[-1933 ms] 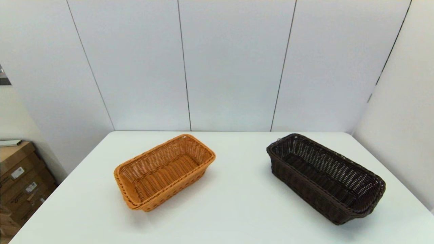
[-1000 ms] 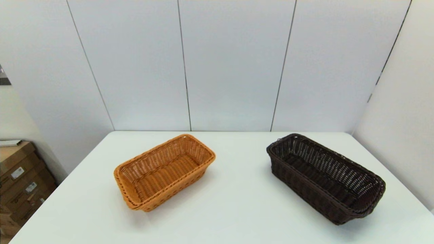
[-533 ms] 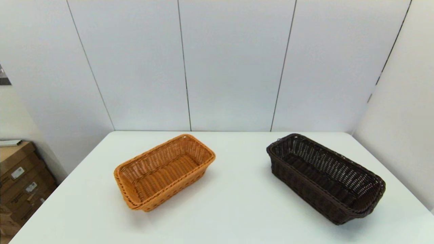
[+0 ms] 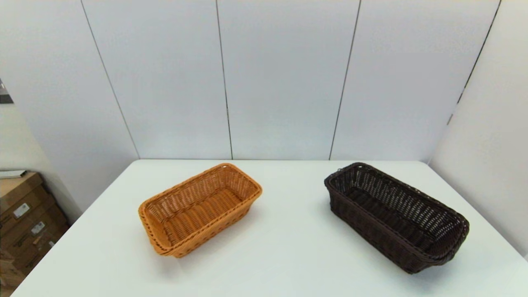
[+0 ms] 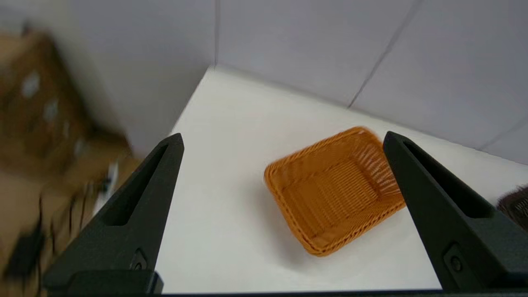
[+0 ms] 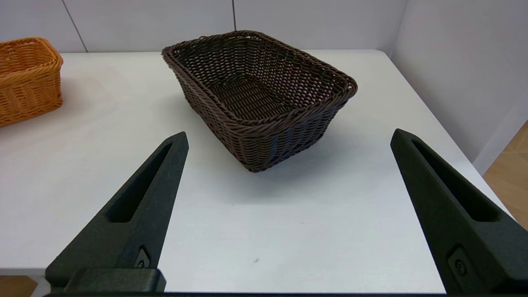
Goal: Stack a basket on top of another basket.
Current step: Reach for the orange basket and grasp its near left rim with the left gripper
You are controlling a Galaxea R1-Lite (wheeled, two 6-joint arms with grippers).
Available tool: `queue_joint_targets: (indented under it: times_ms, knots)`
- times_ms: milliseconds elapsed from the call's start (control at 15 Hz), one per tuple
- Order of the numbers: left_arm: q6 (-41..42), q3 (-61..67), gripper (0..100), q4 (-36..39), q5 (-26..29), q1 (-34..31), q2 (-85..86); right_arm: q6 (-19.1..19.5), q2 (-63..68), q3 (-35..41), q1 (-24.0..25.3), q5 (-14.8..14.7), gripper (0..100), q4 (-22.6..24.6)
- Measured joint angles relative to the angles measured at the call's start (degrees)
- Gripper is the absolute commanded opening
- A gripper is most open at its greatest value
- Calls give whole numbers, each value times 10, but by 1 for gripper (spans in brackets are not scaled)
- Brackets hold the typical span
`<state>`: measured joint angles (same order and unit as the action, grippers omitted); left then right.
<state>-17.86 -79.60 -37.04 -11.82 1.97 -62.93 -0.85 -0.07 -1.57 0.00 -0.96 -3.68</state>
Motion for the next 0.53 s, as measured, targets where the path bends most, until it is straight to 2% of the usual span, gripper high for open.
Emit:
queue_joint_targets:
  times_ms: [267,400,533]
  knots:
    - [-217,-37,100,-128,-124,92,-126,0,0,0,0,0,100,0]
    - [-298,-25,100,-159,-124,124,-168,0,0,0,0,0,100,0]
    - [-333,-2,100,-163,-73,137,-198,0,0,0,0,0,100,0]
